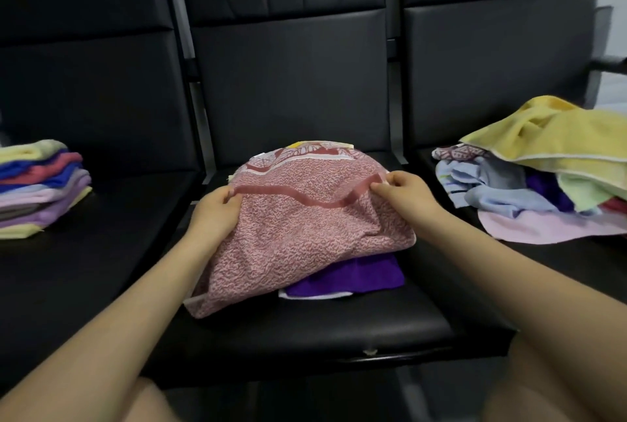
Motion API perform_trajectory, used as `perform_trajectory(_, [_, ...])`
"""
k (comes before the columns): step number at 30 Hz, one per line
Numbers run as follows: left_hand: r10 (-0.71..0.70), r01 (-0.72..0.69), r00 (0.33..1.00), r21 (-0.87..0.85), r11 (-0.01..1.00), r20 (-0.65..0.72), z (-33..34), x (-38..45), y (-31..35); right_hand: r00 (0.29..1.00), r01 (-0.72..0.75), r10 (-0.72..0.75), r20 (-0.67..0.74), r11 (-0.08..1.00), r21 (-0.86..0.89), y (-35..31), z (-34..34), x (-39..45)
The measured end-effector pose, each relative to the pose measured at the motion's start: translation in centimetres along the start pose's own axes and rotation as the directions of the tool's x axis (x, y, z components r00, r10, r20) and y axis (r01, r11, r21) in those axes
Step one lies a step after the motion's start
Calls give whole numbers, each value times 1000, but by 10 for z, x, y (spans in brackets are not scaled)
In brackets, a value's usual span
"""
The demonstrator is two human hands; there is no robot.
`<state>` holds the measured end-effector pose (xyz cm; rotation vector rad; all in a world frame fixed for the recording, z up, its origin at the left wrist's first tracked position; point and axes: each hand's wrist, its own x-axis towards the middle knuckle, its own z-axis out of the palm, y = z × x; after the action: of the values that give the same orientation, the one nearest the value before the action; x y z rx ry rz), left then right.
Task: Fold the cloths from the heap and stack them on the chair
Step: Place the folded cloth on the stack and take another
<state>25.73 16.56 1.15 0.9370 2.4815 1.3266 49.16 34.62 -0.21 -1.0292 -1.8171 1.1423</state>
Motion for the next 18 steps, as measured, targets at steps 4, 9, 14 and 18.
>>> perform_trajectory(4, [19, -18, 998, 20, 1000, -58, -13, -18, 8, 988, -150, 154, 15, 923, 354, -11, -7, -11])
perform_trajectory(9, [11, -13, 1000, -195, 981, -9, -28, -48, 17, 935, -351, 319, 158, 755, 554, -15, -37, -28])
perform_trajectory(14, [-119, 156, 933, -83, 984, 340, -29, -81, 0, 812, -518, 442, 381, 847, 119, -4, -72, -67])
perform_trajectory(18, [105, -178, 953, 242, 954, 285, -36, -97, -9, 859, -294, 273, 434, 956, -21, -25, -96, -91])
